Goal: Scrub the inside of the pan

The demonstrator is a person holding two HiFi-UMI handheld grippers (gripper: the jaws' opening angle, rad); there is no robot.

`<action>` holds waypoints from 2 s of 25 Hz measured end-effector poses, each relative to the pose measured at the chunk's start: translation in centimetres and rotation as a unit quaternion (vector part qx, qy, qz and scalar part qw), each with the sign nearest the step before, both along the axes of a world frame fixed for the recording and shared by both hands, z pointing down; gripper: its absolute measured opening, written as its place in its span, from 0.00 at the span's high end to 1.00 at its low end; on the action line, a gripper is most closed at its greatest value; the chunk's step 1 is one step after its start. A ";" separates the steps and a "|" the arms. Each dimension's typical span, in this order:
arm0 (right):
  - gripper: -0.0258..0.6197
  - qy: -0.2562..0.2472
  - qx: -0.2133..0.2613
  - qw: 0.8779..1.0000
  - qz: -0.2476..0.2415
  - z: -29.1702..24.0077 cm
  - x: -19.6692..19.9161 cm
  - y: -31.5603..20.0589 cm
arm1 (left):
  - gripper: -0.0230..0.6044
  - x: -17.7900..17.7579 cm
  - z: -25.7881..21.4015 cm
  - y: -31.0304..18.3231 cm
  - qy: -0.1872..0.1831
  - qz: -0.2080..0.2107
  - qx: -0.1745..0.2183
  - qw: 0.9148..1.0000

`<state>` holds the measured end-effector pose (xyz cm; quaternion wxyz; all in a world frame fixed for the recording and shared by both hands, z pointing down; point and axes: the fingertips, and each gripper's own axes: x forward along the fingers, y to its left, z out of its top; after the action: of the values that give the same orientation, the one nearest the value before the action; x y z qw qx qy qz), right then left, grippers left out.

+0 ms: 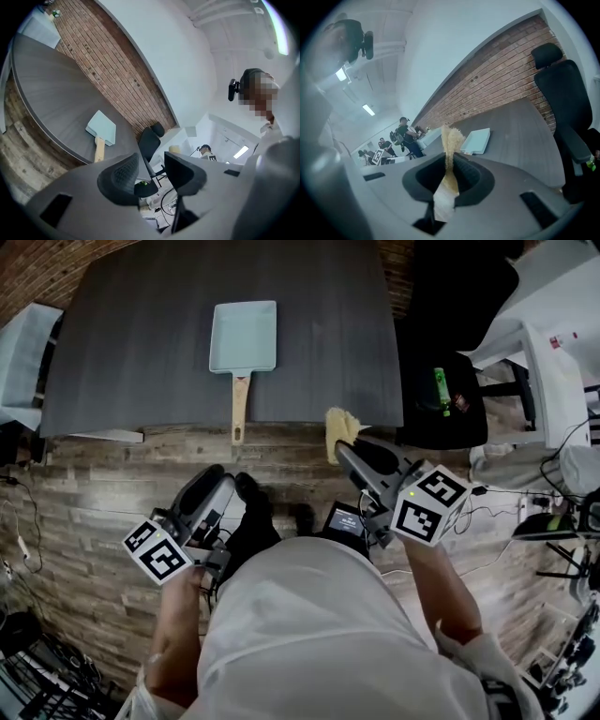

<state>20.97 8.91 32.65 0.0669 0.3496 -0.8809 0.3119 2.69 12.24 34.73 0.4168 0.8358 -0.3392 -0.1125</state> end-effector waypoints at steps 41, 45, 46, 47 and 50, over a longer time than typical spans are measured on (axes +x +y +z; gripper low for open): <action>0.88 0.302 -0.030 0.948 -0.095 15.1 -17.2 -30.0 | 0.52 2.7 15.5 -11.2 0.016 0.159 -0.183 0.970; 0.88 0.337 -0.003 0.935 -0.110 15.4 -18.2 -32.0 | 0.74 2.4 15.8 -11.4 0.010 0.159 -0.177 0.971; 0.88 0.352 0.010 0.928 -0.117 15.5 -18.3 -32.5 | 0.75 2.4 15.8 -11.3 0.011 0.158 -0.177 0.971; 0.88 0.369 0.023 0.921 -0.125 15.5 -18.5 -32.9 | 0.75 2.4 15.8 -11.3 0.014 0.158 -0.180 0.971; 0.88 0.426 0.066 0.890 -0.147 15.9 -19.0 -34.1 | 0.76 2.4 15.8 -11.4 0.016 0.162 -0.189 0.968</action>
<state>1.96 -25.18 48.52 0.4573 0.3186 -0.8280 0.0609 5.12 0.88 50.54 0.5852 0.7837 -0.2080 0.0097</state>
